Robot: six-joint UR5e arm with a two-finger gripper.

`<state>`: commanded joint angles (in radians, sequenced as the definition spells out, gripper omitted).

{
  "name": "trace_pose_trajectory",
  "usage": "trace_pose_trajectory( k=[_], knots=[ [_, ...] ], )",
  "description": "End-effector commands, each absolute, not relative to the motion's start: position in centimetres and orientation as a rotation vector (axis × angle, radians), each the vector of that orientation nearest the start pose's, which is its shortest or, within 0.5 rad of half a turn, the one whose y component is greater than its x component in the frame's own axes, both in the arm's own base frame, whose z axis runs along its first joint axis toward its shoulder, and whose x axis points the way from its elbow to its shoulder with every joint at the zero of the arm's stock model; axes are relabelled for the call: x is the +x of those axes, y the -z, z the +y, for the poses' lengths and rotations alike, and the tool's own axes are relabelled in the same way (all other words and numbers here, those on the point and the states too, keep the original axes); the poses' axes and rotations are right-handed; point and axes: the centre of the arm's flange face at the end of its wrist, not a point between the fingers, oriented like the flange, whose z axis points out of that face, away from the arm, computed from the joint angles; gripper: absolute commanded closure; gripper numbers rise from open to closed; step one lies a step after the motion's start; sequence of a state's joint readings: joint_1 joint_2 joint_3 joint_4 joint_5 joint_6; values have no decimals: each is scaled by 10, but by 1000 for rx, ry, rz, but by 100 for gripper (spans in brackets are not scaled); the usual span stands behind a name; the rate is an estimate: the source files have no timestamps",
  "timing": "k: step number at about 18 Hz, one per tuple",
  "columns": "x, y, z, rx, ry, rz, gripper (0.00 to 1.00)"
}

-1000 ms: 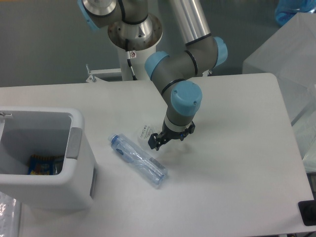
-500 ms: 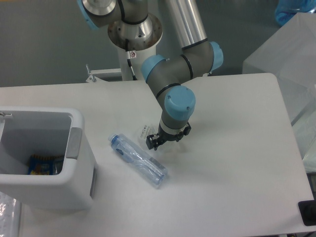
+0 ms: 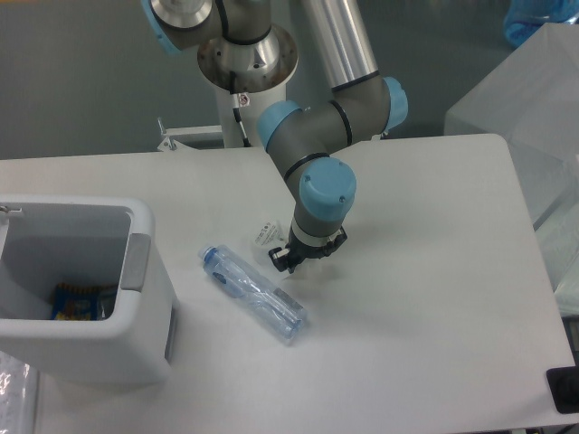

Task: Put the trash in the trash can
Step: 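Lower the gripper onto the white wrapper and close on it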

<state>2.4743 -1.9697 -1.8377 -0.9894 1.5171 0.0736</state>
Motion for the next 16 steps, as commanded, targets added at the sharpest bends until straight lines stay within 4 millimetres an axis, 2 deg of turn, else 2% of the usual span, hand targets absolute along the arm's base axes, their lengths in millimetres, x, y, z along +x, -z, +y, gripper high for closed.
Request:
trace_pose_trajectory(
  k=[4,8,13,16],
  knots=[
    [-356,-205,458,-2918,142,-1295,84],
    [-356,-205,458,-2917,141,-1302,94],
    [-356,-208,458,-2913,137,-1301,100],
    [-357,-213,458,-2904,129,-1299,100]
  ],
)
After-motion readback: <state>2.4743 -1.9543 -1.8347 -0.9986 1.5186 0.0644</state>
